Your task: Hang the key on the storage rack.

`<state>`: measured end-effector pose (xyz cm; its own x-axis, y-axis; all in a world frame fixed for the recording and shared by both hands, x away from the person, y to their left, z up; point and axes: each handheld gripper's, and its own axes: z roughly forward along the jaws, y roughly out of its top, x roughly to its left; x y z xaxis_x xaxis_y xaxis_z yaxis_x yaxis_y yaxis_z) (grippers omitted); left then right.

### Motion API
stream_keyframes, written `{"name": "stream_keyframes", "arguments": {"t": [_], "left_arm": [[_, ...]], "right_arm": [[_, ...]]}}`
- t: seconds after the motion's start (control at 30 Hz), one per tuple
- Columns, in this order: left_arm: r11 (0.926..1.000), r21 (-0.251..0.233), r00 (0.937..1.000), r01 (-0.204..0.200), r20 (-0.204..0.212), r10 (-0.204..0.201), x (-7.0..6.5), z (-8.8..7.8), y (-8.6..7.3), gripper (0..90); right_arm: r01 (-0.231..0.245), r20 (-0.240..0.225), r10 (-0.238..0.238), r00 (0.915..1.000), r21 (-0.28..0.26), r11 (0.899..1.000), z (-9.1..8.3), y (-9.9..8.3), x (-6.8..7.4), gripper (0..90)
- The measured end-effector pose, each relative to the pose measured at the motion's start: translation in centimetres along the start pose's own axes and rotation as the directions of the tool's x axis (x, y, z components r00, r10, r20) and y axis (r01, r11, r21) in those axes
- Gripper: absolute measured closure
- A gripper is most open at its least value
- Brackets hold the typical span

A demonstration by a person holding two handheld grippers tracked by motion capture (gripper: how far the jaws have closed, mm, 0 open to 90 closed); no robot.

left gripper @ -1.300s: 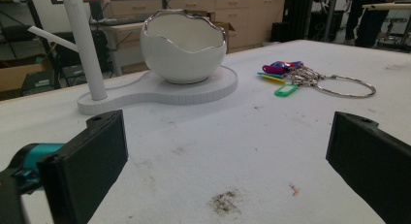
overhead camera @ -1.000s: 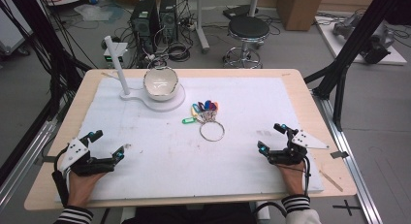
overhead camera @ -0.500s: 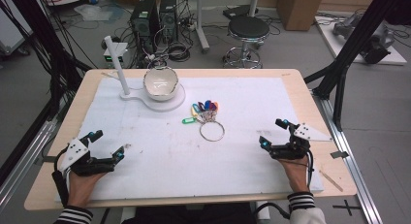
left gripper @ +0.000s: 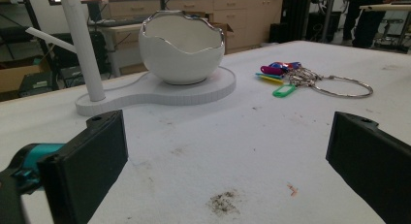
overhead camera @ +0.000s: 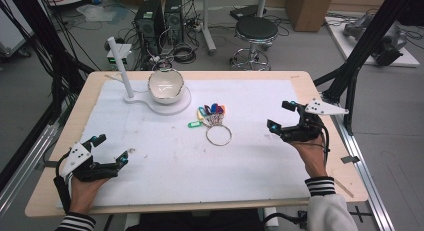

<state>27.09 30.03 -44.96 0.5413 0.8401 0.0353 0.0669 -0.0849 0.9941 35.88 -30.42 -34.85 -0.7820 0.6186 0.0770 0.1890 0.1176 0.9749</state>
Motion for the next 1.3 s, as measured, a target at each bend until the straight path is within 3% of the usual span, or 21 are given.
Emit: {"name": "stream_keyframes", "arguments": {"t": [0.2, 0.43, 0.5, 0.6, 0.77, 0.8, 0.83, 0.9, 0.93, 0.97, 1.0, 1.07, 1.1, 1.2, 1.3], "left_arm": [[1.0000, -0.002, 1.0000, 0.002, -0.001, -0.002, 0.0, 0.0, 0.0, 1.7], [1.0000, -0.003, 1.0000, 0.008, -0.001, -0.008, 0.0, 0.0, 0.0, 1.7], [1.0000, -0.001, 1.0000, 0.002, 0.001, -0.002, 0.0, 0.0, 0.0, 1.7], [1.0000, -0.001, 1.0000, 0.002, 0.001, -0.002, 0.0, 0.0, 0.0, 1.7], [1.0000, -0.002, 1.0000, 0.007, 0.001, -0.007, 0.0, 0.0, 0.0, 1.7], [1.0000, -0.002, 1.0000, 0.007, 0.000, -0.007, 0.0, 0.0, 0.0, 1.7], [1.0000, -0.002, 1.0000, 0.007, -0.001, -0.007, 0.0, 0.0, 0.0, 1.7], [1.0000, -0.002, 1.0000, 0.008, -0.001, -0.008, 0.0, 0.0, 0.0, 1.7], [1.0000, -0.002, 1.0000, 0.008, -0.001, -0.008, 0.1, 0.0, 0.0, 1.7], [1.0000, -0.002, 1.0000, 0.008, -0.001, -0.008, 0.1, 0.0, 0.0, 1.7], [1.0000, -0.003, 1.0000, 0.008, 0.000, -0.008, 0.1, 0.0, 0.0, 1.7], [0.9999, -0.002, 0.9999, 0.010, 0.001, -0.010, 0.1, 0.0, 0.0, 1.7], [1.0000, -0.002, 1.0000, 0.009, 0.000, -0.009, 0.1, 0.0, 0.0, 1.7], [0.9999, -0.002, 0.9999, 0.010, 0.002, -0.010, 0.1, 0.0, 0.0, 1.7], [1.0000, -0.002, 1.0000, 0.009, 0.002, -0.009, 0.1, 0.0, 0.0, 1.7]], "right_arm": [[0.034, -0.062, -0.029, 0.9977, 0.085, 0.996, 2.0, 1.9, 0.4, 1.1], [0.092, -0.135, -0.072, 0.9882, 0.146, 0.985, 4.0, 3.9, 1.1, 1.1], [0.122, -0.157, -0.093, 0.9832, 0.187, 0.975, 5.0, 4.6, 1.4, 1.1], [0.132, -0.178, -0.095, 0.9795, 0.210, 0.969, 5.8, 5.0, 1.7, 1.1], [0.173, -0.215, -0.115, 0.9699, 0.277, 0.945, 7.9, 5.4, 2.0, 1.1], [0.173, -0.215, -0.115, 0.9699, 0.277, 0.945, 7.9, 5.4, 2.0, 1.1], [0.175, -0.223, -0.110, 0.9685, 0.295, 0.939, 8.3, 5.4, 2.1, 1.0], [0.218, -0.247, -0.137, 0.9592, 0.341, 0.914, 9.4, 5.4, 2.2, 1.0], [0.218, -0.247, -0.137, 0.9592, 0.341, 0.914, 9.4, 5.4, 2.2, 1.0], [0.245, -0.268, -0.151, 0.9516, 0.364, 0.898, 10.0, 5.4, 2.4, 1.0], [0.258, -0.275, -0.159, 0.9483, 0.375, 0.890, 10.4, 5.4, 2.5, 1.0], [0.263, -0.283, -0.158, 0.9462, 0.385, 0.885, 10.8, 5.3, 2.6, 1.1], [0.279, -0.295, -0.163, 0.9415, 0.410, 0.868, 11.5, 5.1, 2.8, 1.1], [0.316, -0.319, -0.180, 0.9303, 0.450, 0.835, 12.5, 4.8, 3.1, 1.1], [0.352, -0.342, -0.195, 0.9193, 0.493, 0.796, 13.6, 4.4, 3.5, 1.1]]}}
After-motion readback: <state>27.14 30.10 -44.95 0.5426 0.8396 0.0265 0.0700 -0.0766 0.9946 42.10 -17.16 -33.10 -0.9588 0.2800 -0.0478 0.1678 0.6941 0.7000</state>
